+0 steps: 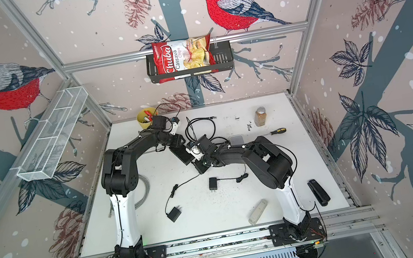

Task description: Insert the plug into the switch port

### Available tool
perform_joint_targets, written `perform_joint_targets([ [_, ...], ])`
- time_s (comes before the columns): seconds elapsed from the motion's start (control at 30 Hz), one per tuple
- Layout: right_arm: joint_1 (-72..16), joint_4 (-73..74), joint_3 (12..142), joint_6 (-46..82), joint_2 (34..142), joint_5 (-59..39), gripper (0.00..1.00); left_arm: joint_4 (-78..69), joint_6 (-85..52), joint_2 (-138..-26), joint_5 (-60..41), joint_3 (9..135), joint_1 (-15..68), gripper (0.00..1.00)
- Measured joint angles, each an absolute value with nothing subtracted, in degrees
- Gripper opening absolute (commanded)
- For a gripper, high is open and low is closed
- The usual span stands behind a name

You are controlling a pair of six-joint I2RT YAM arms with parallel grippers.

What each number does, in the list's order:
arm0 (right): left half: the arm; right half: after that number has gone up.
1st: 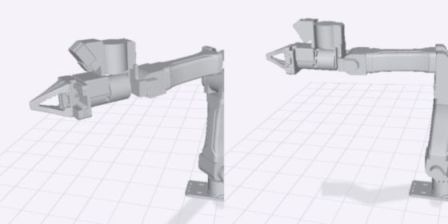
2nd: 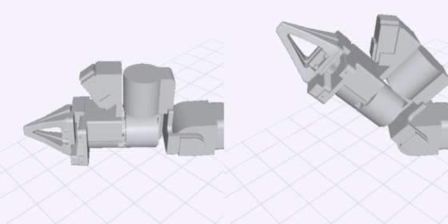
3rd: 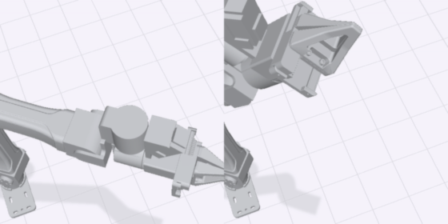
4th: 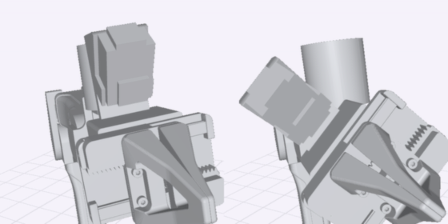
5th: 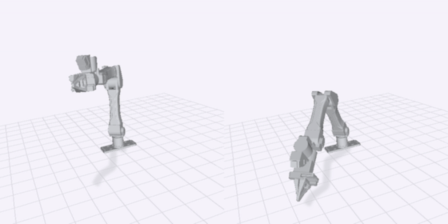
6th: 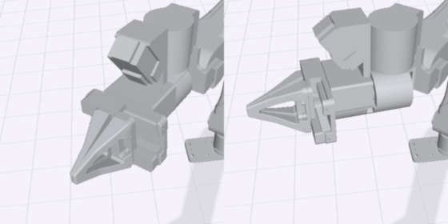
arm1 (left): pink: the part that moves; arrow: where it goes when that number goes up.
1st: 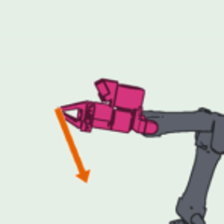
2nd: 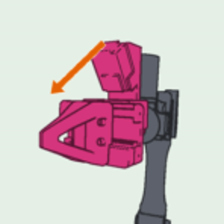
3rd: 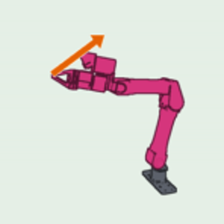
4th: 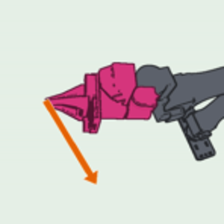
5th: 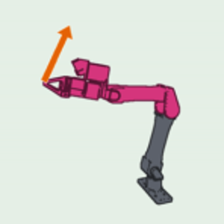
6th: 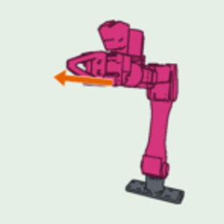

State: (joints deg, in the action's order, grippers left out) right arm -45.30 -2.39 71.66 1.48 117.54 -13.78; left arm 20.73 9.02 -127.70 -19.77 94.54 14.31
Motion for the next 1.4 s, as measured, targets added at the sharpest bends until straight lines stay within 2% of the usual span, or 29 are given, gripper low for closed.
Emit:
perform_joint_targets([
  [1.4,-45.98,-1.72,70.85,1.67,116.9,-13.5,0.01,21.26,8.34,-127.7,-19.22,94.94,14.37,0.51],
])
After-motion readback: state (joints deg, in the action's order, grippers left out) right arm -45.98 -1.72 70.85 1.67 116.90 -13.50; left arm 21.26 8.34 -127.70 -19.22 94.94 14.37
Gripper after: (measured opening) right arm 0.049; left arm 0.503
